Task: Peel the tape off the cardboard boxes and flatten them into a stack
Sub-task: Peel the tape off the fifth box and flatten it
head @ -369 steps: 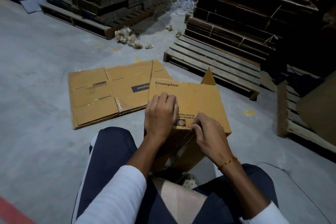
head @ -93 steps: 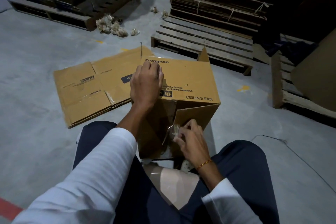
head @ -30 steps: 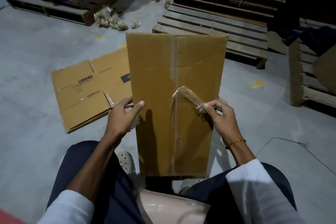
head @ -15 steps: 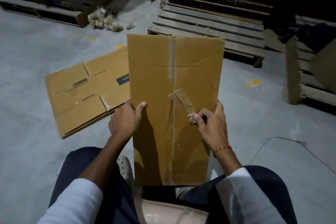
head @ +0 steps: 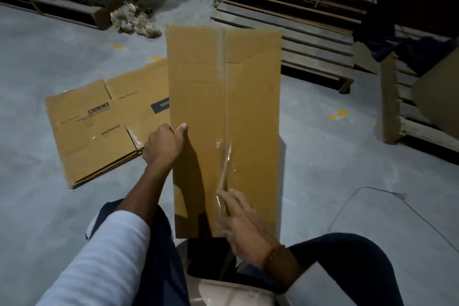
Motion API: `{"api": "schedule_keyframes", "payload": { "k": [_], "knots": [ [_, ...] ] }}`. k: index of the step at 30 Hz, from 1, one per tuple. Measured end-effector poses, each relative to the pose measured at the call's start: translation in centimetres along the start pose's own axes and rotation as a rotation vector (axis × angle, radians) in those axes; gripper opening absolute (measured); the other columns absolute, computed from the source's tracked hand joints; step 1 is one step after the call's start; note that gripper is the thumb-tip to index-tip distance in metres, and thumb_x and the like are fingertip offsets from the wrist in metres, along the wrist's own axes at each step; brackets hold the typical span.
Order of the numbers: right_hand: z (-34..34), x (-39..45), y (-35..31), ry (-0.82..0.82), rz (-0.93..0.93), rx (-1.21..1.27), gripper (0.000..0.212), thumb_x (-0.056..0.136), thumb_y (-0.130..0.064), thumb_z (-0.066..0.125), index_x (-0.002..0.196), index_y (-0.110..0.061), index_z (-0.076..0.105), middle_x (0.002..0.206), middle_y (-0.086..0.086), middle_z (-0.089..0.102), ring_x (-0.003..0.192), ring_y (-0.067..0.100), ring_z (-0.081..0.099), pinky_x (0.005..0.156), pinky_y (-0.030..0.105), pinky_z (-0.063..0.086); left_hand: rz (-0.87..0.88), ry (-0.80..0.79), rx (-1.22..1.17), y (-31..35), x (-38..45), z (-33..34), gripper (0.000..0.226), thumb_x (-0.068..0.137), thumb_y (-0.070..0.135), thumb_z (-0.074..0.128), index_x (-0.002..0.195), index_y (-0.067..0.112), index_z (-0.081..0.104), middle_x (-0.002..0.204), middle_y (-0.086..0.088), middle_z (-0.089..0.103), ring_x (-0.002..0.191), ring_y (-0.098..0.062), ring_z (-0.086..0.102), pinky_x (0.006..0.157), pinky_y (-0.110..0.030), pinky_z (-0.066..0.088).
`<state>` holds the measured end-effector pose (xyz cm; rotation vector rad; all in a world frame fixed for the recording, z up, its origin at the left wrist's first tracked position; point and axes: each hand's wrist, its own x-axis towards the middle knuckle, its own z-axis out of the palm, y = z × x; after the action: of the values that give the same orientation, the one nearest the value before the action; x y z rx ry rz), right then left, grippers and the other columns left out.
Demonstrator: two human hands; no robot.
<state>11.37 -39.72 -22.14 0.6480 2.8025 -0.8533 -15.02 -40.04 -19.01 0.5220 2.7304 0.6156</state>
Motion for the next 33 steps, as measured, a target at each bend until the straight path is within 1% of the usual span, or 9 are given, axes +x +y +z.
{"api": "schedule_keyframes", "payload": {
  "k": [4,7,11,14,18,23,27,30,33],
  "knots": [
    [-0.9,1.5,-0.3,-0.091,-0.043,0.113,0.016,0.099,-0.020,0.056,0.095,-0.010,0.068,0.167,-0.008,0.015,0.154,0.019,0.009,0.119,0.035,0.028,0.005,-0.128,0.084,-0.5,0.1,1.4,0.049,0.096,0.059,0.054,0.115,0.015,0.054,0.104,-0.008,0.061,0.094,-0.028,0.058,0.073,-0.039,0.046],
    [-1.2,2.5,-0.3,-0.126,-0.055,0.172,0.016,0.092,-0.015,0.059,0.077,-0.012,0.055,0.162,0.001,0.032,0.148,0.022,0.024,0.113,0.030,0.030,0.015,-0.154,0.074,-0.2,-0.1,2.3,0.054,0.094,0.059,0.056,0.126,0.015,0.052,0.119,-0.012,0.063,0.108,-0.033,0.060,0.076,-0.040,0.044],
    [-0.7,2.4,-0.5,-0.113,-0.049,0.242,0.016,0.082,-0.018,0.058,0.070,-0.009,0.053,0.109,0.010,0.067,0.115,0.028,0.055,0.098,0.037,0.042,0.010,-0.169,0.081,-0.3,-0.2,2.7,0.059,0.095,0.057,0.056,0.133,0.012,0.048,0.126,-0.015,0.061,0.114,-0.035,0.059,0.082,-0.043,0.048],
    [-0.8,2.2,-0.8,0.004,0.039,0.406,0.019,0.085,-0.035,0.054,0.075,-0.018,0.053,0.090,0.000,0.064,0.092,0.017,0.059,0.083,0.043,0.051,0.007,-0.179,0.071,-0.5,-0.3,2.7,0.061,0.095,0.056,0.058,0.134,0.011,0.045,0.128,-0.016,0.061,0.114,-0.036,0.059,0.084,-0.044,0.049],
    [-2.8,2.1,-1.0,0.200,0.167,0.589,0.019,0.102,-0.027,0.053,0.086,-0.018,0.053,0.079,0.004,0.065,0.070,0.015,0.061,0.064,0.038,0.049,0.009,-0.197,0.097,-0.6,-1.0,2.6,0.069,0.094,0.053,0.062,0.141,0.011,0.035,0.130,-0.018,0.060,0.116,-0.038,0.059,0.078,-0.042,0.044],
    [-2.8,2.3,-0.2,0.314,0.340,0.691,0.019,0.099,-0.033,0.058,0.083,-0.024,0.055,0.068,-0.006,0.060,0.064,0.015,0.062,0.061,0.038,0.053,0.073,-0.165,0.099,-0.5,-2.3,2.9,0.103,0.092,0.049,0.066,0.159,0.021,-0.007,0.145,-0.020,0.048,0.125,-0.041,0.054,0.094,-0.052,0.048],
    [-2.4,2.3,0.7,0.322,0.536,0.685,0.016,0.096,-0.024,0.065,0.103,-0.018,0.052,0.064,-0.004,0.060,0.046,0.000,0.057,0.044,0.013,0.040,0.153,-0.171,0.173,-0.3,-2.8,3.4,0.101,0.094,0.045,0.065,0.158,0.027,-0.009,0.157,-0.023,0.030,0.124,-0.042,0.055,0.093,-0.053,0.050],
    [-2.1,2.8,1.4,0.263,0.621,0.727,0.019,0.094,-0.030,0.068,0.101,-0.017,0.056,0.074,0.008,0.074,0.066,0.018,0.073,0.070,0.035,0.060,0.190,-0.196,0.234,-0.4,-2.9,3.8,0.098,0.095,0.044,0.064,0.159,0.026,-0.008,0.162,-0.024,0.017,0.118,-0.039,0.059,0.089,-0.049,0.052],
    [-2.0,2.9,1.4,0.203,0.579,0.695,0.018,0.092,-0.033,0.068,0.082,-0.018,0.064,0.066,0.003,0.074,0.066,0.019,0.072,0.079,0.042,0.060,0.209,-0.232,0.270,-0.6,-3.0,3.8,0.101,0.094,0.043,0.066,0.159,0.026,-0.009,0.164,-0.025,0.008,0.111,-0.036,0.062,0.077,-0.041,0.051]
  ]
}}
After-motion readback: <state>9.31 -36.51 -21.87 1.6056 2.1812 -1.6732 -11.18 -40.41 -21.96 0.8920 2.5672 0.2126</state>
